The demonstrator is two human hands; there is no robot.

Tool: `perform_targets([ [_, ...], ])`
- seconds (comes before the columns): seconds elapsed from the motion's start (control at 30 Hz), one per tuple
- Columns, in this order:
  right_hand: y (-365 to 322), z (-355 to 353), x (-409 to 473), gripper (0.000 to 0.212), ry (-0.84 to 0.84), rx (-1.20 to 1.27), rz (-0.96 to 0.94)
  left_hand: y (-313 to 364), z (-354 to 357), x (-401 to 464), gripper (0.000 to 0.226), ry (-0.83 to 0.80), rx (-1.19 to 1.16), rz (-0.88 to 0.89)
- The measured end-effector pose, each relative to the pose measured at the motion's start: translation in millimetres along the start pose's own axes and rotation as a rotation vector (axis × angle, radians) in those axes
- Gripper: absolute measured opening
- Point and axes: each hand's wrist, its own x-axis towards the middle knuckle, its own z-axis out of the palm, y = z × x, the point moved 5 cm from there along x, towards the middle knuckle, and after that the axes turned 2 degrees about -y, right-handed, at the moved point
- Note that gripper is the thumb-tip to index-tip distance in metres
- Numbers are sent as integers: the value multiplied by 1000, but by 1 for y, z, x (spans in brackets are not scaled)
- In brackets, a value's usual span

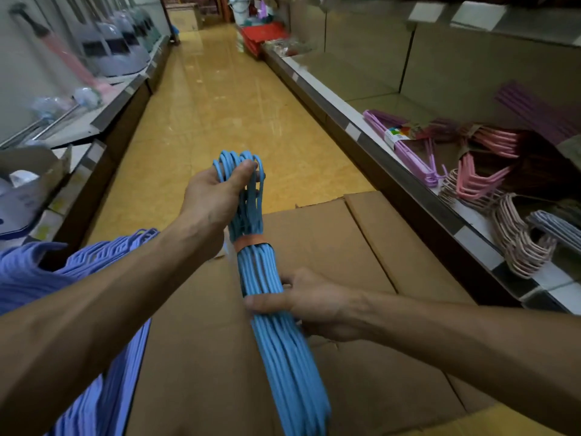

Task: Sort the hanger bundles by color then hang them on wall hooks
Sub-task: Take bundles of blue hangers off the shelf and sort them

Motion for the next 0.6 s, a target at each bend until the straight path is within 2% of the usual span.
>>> perform_targets([
  [0.13, 7, 12, 14, 25, -163, 159, 63, 1, -9, -10, 26, -76, -58, 26],
  [0.23, 14, 25, 21, 29, -245, 274, 92, 3, -15, -15, 27, -121, -71, 31],
  [0.37, 18, 38, 32, 25, -280, 261, 63, 0, -32, -16, 31, -138, -84, -62],
  [0.5, 25, 51, 48, 24, -230, 111, 55, -13, -53, -14, 46, -181, 38, -171],
  [0.6, 27, 62, 63, 30, -178, 57, 40, -20, -75, -11, 60, -209, 291, -208],
])
